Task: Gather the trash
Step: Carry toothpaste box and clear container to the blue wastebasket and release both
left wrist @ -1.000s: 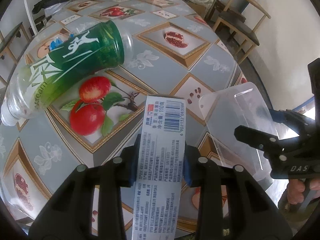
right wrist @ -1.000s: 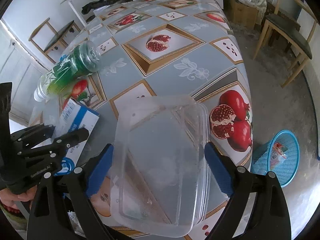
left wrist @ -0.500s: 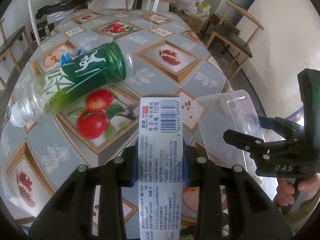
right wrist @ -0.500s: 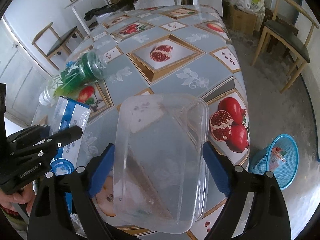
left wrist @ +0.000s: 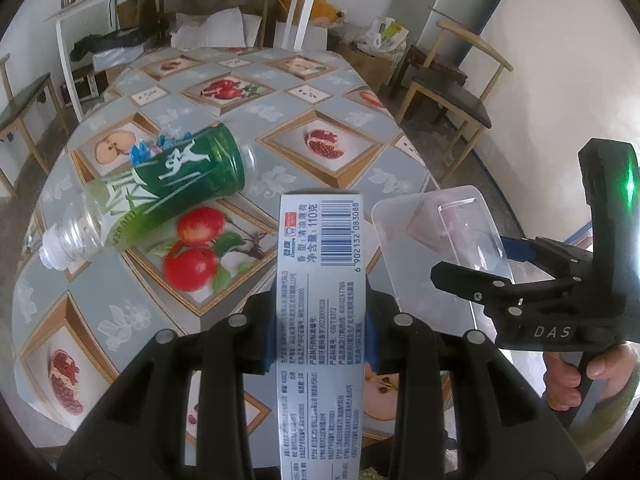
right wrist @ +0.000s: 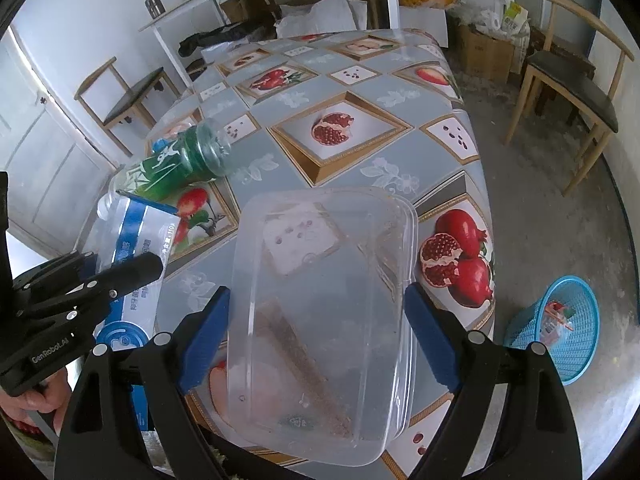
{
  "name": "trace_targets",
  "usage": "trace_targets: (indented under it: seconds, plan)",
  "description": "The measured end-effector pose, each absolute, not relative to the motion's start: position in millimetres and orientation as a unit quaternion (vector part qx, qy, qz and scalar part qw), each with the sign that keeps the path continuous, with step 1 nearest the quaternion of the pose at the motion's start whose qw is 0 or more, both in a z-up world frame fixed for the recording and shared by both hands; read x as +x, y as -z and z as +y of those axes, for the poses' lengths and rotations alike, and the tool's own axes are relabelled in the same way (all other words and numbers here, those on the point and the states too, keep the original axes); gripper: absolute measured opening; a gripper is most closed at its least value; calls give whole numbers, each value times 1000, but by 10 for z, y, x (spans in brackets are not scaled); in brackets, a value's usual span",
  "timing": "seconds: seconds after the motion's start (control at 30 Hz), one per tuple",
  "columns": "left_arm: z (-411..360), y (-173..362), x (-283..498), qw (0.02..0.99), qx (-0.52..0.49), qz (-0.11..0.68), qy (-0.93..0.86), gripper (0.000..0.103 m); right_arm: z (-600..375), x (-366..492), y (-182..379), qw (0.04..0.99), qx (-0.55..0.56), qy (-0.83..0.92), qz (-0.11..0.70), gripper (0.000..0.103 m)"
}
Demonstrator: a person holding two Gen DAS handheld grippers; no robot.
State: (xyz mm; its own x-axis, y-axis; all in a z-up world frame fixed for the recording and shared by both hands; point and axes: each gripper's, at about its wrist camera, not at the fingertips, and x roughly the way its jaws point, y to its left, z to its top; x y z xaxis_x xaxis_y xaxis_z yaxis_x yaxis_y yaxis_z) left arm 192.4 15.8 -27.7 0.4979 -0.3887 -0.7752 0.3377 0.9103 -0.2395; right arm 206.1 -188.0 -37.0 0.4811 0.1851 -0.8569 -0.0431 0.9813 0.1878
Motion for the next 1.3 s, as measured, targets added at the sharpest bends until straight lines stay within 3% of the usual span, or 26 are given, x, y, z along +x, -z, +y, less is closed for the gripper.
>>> trace_targets:
  seconds: [1.3]
  plan:
    - [264, -204, 1571, 903, -20, 378, 202, 31, -1839, 1856, -25, 881, 78, -73, 461, 84]
